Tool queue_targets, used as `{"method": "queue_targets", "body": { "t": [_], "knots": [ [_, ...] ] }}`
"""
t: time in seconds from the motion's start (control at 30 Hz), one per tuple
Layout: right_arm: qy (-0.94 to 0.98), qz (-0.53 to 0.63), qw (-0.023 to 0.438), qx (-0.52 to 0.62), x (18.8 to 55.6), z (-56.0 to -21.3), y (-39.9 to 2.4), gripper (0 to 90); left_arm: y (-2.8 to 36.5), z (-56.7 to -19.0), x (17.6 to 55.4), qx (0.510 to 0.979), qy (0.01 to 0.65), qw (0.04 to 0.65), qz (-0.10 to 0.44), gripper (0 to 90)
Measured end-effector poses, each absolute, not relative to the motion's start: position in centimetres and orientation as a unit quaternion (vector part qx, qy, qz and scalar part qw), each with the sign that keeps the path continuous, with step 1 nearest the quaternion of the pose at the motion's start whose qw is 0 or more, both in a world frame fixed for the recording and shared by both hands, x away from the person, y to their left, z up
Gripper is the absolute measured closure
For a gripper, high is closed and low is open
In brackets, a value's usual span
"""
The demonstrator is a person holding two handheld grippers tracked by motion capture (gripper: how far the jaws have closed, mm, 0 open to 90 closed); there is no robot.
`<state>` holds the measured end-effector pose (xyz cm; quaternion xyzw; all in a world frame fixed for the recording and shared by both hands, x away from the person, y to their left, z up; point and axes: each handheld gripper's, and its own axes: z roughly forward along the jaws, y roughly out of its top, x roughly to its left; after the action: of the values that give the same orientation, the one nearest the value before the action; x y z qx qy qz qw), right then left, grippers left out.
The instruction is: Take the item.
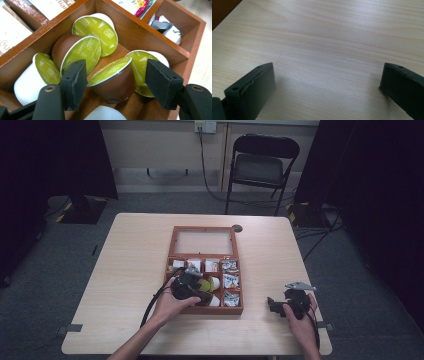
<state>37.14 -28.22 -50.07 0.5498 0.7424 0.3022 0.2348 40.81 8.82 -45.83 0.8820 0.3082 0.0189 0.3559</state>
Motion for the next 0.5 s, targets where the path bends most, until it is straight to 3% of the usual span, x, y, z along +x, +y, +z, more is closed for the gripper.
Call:
{"method": "queue_targets", "body": {
  "t": [0.5],
  "knots": [
    [0.742, 0.302, 0.235, 0.550, 37.13, -50.07, -28.22, 0.0, 7.87, -46.07, 41.25, 0.902, 0.290, 0.319, 0.021, 40.0]
  ]
}}
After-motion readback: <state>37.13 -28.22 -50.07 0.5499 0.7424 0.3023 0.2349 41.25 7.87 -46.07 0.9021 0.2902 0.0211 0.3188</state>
